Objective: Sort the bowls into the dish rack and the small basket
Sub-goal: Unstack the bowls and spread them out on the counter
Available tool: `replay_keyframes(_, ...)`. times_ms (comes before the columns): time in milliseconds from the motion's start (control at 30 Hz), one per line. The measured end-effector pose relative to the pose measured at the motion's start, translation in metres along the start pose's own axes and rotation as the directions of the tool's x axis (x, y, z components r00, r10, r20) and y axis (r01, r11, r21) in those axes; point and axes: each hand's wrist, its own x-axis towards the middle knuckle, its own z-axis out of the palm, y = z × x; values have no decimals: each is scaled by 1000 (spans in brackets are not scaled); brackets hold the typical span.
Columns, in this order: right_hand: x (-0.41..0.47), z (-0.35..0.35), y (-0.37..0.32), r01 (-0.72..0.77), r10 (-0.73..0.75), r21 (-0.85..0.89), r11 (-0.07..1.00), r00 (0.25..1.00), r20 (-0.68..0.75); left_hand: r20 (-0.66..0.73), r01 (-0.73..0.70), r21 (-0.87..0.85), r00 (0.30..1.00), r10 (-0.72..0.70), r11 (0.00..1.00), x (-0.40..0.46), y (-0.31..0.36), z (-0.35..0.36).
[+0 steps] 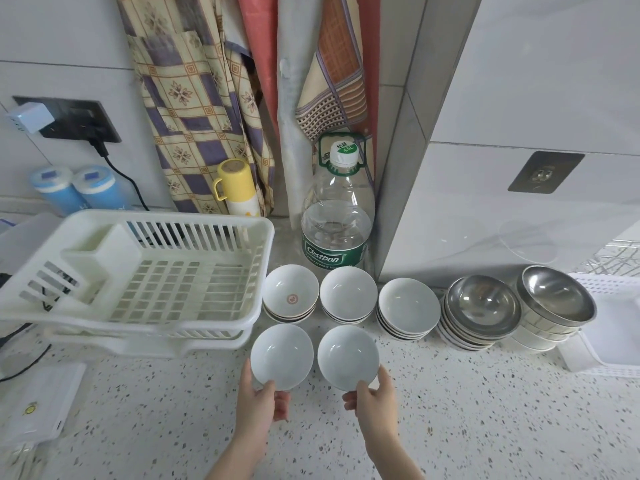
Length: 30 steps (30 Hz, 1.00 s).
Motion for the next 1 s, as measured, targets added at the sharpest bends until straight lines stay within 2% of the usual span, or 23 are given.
replay_keyframes(333,-9,1,-6,-52,53,-24,998,997,54,38,18,4,999,-18,1000,-4,4,-2)
replay_keyframes(567,-8,-4,-5,-71,74,-48,996,994,77,124,84,-51,989,-78,995,-6,6,-10)
replay_keyframes(1000,-8,-9,-8,-81,85,-55,995,993,78,207,114,41,971,-120,993,-8,6,-20)
